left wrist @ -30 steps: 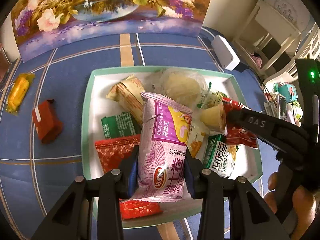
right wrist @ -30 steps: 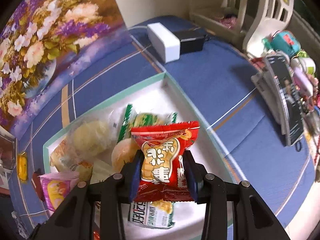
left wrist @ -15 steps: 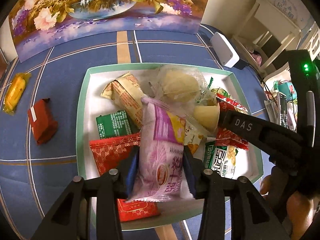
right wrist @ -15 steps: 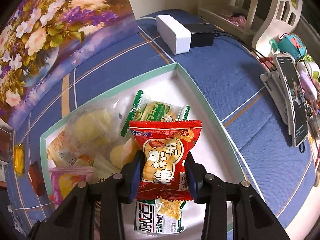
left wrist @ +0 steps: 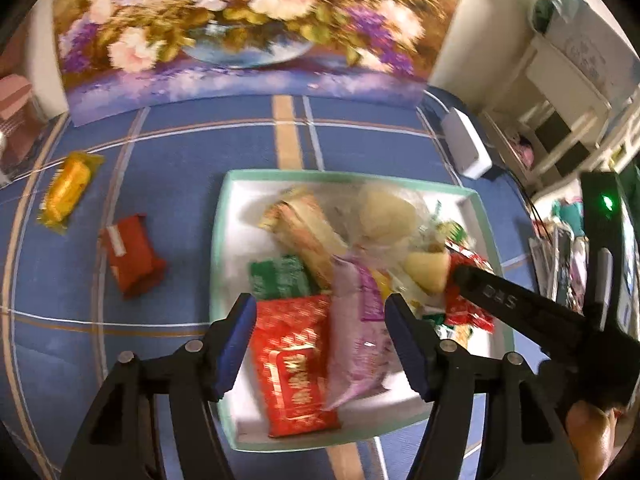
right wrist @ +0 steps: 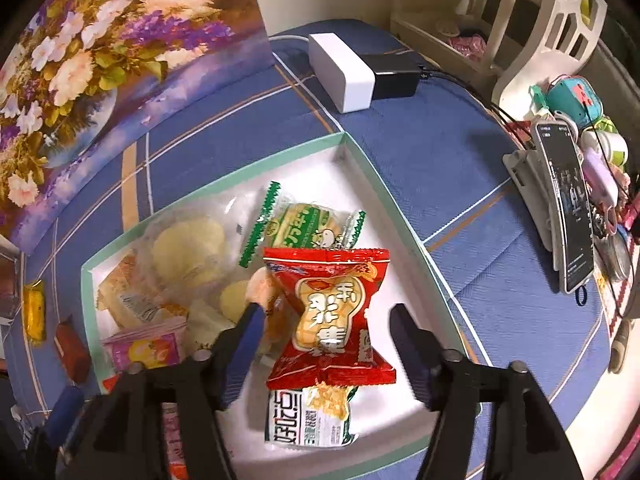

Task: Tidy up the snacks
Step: 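Withdraw both grippers from the tray toward the yellow cake and red box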

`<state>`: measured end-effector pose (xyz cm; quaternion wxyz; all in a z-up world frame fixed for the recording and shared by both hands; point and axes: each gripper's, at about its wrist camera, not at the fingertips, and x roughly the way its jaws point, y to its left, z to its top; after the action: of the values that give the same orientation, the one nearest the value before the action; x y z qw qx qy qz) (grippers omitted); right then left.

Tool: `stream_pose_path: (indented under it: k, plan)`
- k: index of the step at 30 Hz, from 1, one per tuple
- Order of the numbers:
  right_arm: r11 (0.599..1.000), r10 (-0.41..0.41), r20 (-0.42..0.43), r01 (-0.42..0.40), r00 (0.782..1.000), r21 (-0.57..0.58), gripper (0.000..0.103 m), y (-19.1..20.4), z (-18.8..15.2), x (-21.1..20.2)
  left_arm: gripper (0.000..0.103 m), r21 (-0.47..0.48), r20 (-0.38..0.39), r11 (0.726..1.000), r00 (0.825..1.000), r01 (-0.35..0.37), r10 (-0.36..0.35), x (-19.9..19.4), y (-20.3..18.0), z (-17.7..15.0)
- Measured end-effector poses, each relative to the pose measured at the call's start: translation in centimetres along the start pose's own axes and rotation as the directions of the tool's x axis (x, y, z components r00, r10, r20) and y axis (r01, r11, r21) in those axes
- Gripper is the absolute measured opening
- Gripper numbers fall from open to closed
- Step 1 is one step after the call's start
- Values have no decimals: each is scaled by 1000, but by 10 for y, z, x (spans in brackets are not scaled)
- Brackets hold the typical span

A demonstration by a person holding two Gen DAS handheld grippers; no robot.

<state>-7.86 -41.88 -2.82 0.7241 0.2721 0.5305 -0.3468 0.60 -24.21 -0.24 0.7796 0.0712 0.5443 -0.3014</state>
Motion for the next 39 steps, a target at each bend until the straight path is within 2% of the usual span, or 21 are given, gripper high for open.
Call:
stream_pose_path:
  k: [2,3,6,11,14,22,28,32,37,39]
  plan:
    - [1000,-14,2,14,1000,-13,75,4,0,-4,86,-34,12,999,1000,-28,29,-2,13,3]
    - [1000,-16,3,16,1000,-15,77,6,0,-6,88,-49,17,998,999,-38,39,-3,17,3]
    - [1000,9,11,-9,1000,-21,84,12,0,-13,88,-123,22,989,996,-80,83,-2,40,4]
    - [1000,4,42,-2,999,-24,86,19,2,-30,89,-233,27,961,987,-147,158,-4,76,4]
    - [999,16,64,-14,998,-29,86,23,2,-42,90,-293,37,944,984,-154,173,-8,95,3]
    - [996,75,67,-72,995,-56,87,44,-2,-54,90,-375,28,903,971,-211,239,-16,140,2]
    - [987,108,47,-101,993,-126,88,81,-13,-55,90,-413,12,872,956,-264,295,-22,173,0]
    - [969,144,35,-134,989,-207,98,120,-26,-60,90,-448,7,846,946,-287,324,-30,194,-3]
    - [938,200,13,-188,980,-292,98,163,-43,-66,90,-473,5,827,938,-303,346,-40,215,-6]
    - [932,194,15,-180,981,-314,101,176,-50,-68,90,-481,4,820,934,-310,356,-43,223,-7]
